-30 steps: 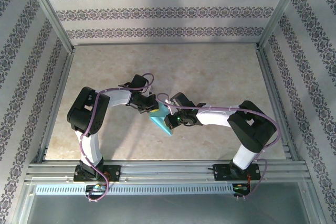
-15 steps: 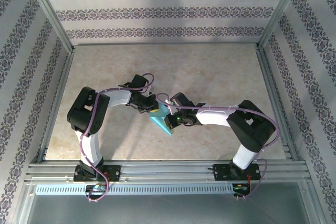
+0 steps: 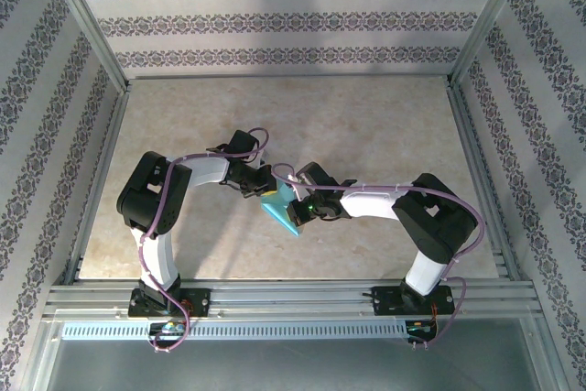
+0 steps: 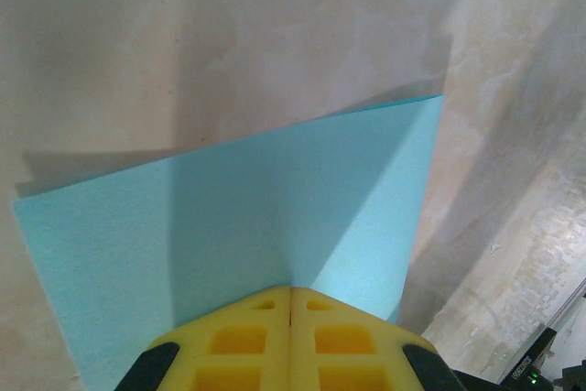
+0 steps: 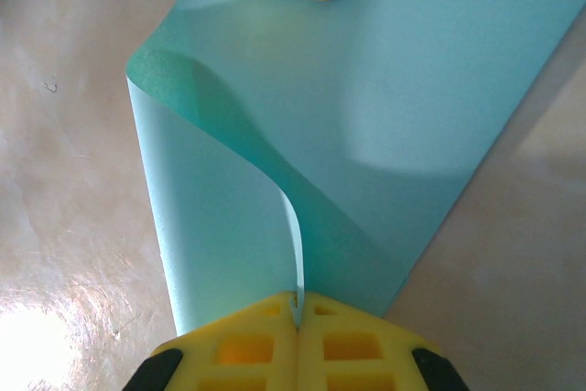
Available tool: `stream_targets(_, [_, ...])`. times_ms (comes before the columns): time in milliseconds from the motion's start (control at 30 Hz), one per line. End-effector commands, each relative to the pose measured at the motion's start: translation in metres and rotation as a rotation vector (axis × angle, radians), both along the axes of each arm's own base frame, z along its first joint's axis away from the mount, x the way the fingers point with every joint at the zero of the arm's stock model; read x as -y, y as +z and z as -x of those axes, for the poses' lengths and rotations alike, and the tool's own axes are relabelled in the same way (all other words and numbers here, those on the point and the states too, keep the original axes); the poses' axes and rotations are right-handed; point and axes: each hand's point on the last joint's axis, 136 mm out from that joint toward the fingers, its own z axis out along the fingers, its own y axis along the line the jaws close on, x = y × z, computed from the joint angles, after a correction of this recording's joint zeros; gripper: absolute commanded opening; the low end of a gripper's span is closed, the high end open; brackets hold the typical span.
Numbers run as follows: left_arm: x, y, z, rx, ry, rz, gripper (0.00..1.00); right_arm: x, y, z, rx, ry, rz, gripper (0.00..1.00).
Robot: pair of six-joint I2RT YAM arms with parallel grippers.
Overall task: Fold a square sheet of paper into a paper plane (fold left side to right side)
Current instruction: Third fold the triangle at the center of the table.
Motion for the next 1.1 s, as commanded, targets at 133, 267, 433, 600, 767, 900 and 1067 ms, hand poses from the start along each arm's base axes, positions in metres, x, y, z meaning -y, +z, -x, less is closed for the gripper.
stream_targets(133, [-0.01, -0.026, 0.018, -0.049, -0.013, -0.099, 0.0, 0.001, 0.011, 0.003, -0.005, -0.003, -0.006, 0.0])
stream_targets(267, [-0.01, -0.026, 0.018, -0.049, -0.013, -0.099, 0.0, -0.002, 0.015, 0.006, 0.002, 0.005, -0.012, 0.0])
stream_targets(433, [-0.01, -0.025, 0.017, -0.05, -0.015, -0.102, 0.0, -0.001, 0.017, 0.0, 0.024, -0.006, -0.001, 0.0])
stream_targets(600, [-0.01, -0.025, 0.017, -0.048, -0.015, -0.104, 0.0, 0.0, 0.015, -0.004, 0.031, -0.007, 0.025, 0.0])
stream_targets(767, [-0.01, -0.026, 0.018, -0.05, -0.016, -0.102, 0.0, 0.001, 0.011, -0.006, 0.032, -0.015, 0.038, 0.0])
stream_targets(900, [-0.01, -0.026, 0.018, -0.051, -0.018, -0.104, 0.0, -0.002, 0.012, -0.006, 0.028, -0.009, 0.03, 0.0])
stream_targets(1067, [-0.01, -0.025, 0.018, -0.05, -0.017, -0.104, 0.0, -0.003, 0.01, -0.006, 0.022, -0.003, 0.031, 0.0])
